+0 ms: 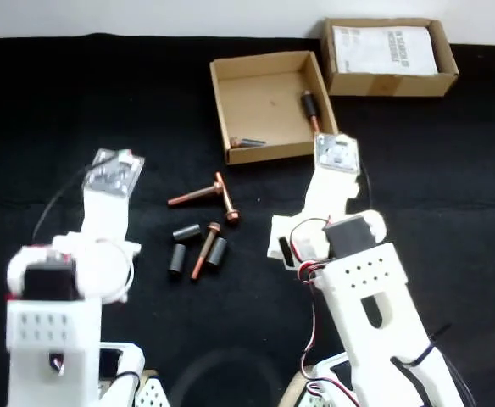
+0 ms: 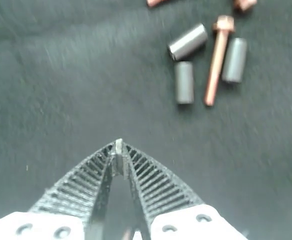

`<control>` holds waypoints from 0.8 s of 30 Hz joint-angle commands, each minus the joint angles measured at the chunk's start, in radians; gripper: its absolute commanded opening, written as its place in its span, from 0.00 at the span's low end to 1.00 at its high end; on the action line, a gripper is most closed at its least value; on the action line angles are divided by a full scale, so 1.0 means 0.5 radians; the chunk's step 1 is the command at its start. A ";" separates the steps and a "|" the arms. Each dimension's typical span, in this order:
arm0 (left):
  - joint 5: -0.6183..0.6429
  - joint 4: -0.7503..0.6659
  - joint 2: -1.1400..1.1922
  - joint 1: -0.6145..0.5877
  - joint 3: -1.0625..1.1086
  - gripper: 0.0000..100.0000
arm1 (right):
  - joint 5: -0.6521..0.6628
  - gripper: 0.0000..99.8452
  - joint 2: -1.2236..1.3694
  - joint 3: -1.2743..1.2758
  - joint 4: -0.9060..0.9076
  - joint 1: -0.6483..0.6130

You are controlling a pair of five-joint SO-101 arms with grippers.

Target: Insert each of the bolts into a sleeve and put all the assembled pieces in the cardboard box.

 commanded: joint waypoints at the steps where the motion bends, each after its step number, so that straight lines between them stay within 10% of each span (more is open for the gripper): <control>1: -0.012 0.203 0.391 0.020 -0.404 0.01 | -0.009 0.01 -0.044 0.170 -0.232 -0.020; 24: -0.003 0.319 0.631 0.023 -0.456 0.14 | -0.166 0.01 1.247 -0.278 -0.852 -0.400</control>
